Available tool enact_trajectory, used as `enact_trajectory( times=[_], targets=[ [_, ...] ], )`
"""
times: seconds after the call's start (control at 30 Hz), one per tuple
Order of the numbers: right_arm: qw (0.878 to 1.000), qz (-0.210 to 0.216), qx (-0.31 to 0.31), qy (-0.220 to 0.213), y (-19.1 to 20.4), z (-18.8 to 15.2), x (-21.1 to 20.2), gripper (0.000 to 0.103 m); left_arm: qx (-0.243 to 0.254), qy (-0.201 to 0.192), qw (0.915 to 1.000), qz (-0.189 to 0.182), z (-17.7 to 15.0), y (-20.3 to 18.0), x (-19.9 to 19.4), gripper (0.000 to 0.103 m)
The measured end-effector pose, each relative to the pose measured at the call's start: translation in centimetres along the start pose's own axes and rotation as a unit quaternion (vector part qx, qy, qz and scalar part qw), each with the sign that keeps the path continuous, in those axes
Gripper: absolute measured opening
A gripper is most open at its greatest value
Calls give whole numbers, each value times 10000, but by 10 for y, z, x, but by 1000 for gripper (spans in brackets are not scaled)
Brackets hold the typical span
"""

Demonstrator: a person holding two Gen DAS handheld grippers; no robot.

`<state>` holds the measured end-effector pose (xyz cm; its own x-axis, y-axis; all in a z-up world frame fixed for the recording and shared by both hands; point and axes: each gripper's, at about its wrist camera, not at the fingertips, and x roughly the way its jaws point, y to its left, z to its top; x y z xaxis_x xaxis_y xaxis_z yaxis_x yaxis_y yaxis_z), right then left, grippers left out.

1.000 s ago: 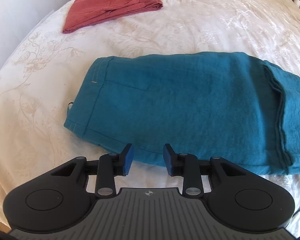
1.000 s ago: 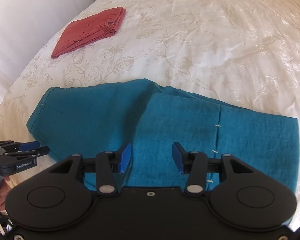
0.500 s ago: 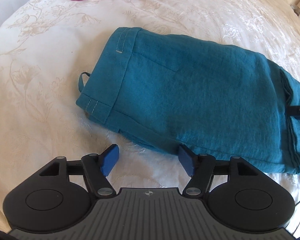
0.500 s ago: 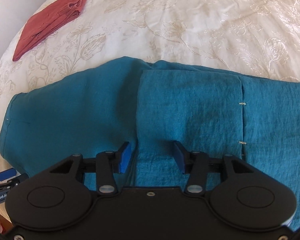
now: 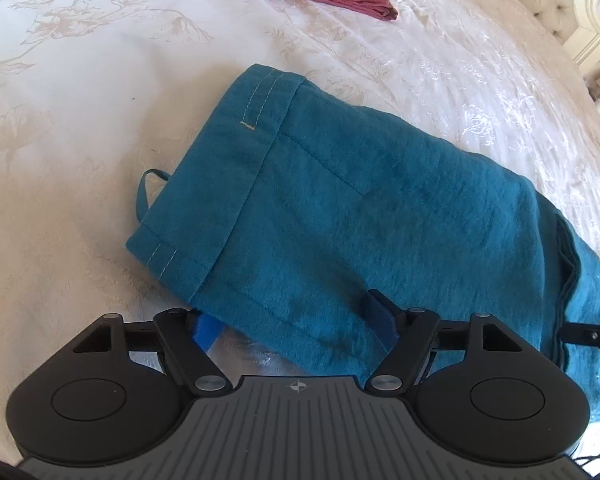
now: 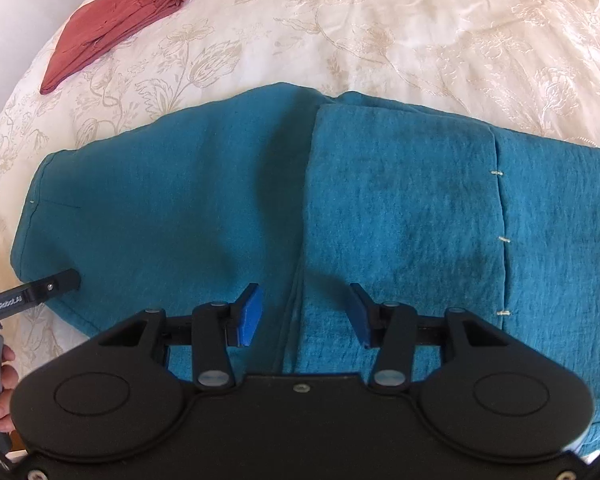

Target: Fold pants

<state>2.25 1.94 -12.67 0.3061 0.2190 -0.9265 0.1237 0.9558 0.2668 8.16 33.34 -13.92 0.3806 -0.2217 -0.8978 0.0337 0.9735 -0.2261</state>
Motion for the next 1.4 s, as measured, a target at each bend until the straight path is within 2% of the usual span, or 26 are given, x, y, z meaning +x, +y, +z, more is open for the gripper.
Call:
enact_trajectory(
  times=[0.1, 0.13, 0.17, 0.2, 0.23, 0.27, 0.3, 0.33, 0.43, 0.53, 0.67, 0.8, 0.93, 1.0, 1.1, 1.17, 1.23, 1.33, 1.4],
  targets=[
    [10000, 7, -28, 31, 2, -3, 0, 56, -196, -77, 9998, 19, 8, -3, 7, 77],
    [10000, 1, -31, 37, 3, -4, -1, 56, -278, -133, 9995, 65, 8, -5, 7, 77],
    [10000, 7, -27, 38, 2, -6, -2, 56, -394, -216, 9989, 162, 9, -6, 6, 72],
    [10000, 16, -17, 33, 2, -7, -3, 56, -471, -279, 9980, 317, 9, -9, 6, 56],
    [10000, 28, 0, 15, 0, -10, -6, 56, -501, -326, 9973, 422, 10, -10, 3, 47],
    [10000, 47, 24, -2, -2, -13, -9, 56, -496, -365, 9971, 440, 11, -11, -1, 25],
    [10000, 74, 46, -18, -4, -15, -12, 56, -432, -401, 9977, 332, 12, -13, -7, 12],
    [9999, 109, 78, -38, -6, -17, -13, 56, -387, -459, 9978, 279, 13, -17, -13, 9],
    [9996, 224, 142, -105, -17, -23, -22, 56, 174, -893, 9945, 526, 15, -45, -45, 9],
    [9988, 361, 243, -218, -32, -27, -33, 56, 1054, -1418, 9818, 690, 11, -92, -86, 9],
    [9968, 588, 386, -379, -60, -32, -48, 56, 1668, -1923, 9656, 537, -3, -161, -126, 9],
    [9957, 621, 481, -491, -100, -37, -63, 56, 2303, -2157, 9488, 170, -27, -246, -127, 9],
    [9941, 581, 685, -603, -144, -41, -77, 56, 2852, -1976, 9376, -225, -60, -321, -89, 12],
    [9941, 483, 726, -638, -168, -43, -83, 56, 3044, -1759, 9354, -375, -79, -348, -66, 17],
    [9941, 318, 838, -616, -204, -46, -87, 56, 3289, -1325, 9333, -563, -104, -373, -41, 18],
    [9933, 231, 942, -622, -227, -48, -91, 56, 3397, -1032, 9329, -606, -118, -380, -34, 18],
    [9932, 194, 945, -652, -244, -46, -96, 56, 3432, -1046, 9321, -505, -130, -378, -41, 19],
    [9932, 262, 829, -775, -254, -40, -103, 56, 3411, -1015, 9338, -366, -129, -376, -46, 22],
    [9928, 343, 779, -844, -254, -33, -104, 56, 3405, -930, 9345, -464, -125, -370, -51, 22]
  ],
)
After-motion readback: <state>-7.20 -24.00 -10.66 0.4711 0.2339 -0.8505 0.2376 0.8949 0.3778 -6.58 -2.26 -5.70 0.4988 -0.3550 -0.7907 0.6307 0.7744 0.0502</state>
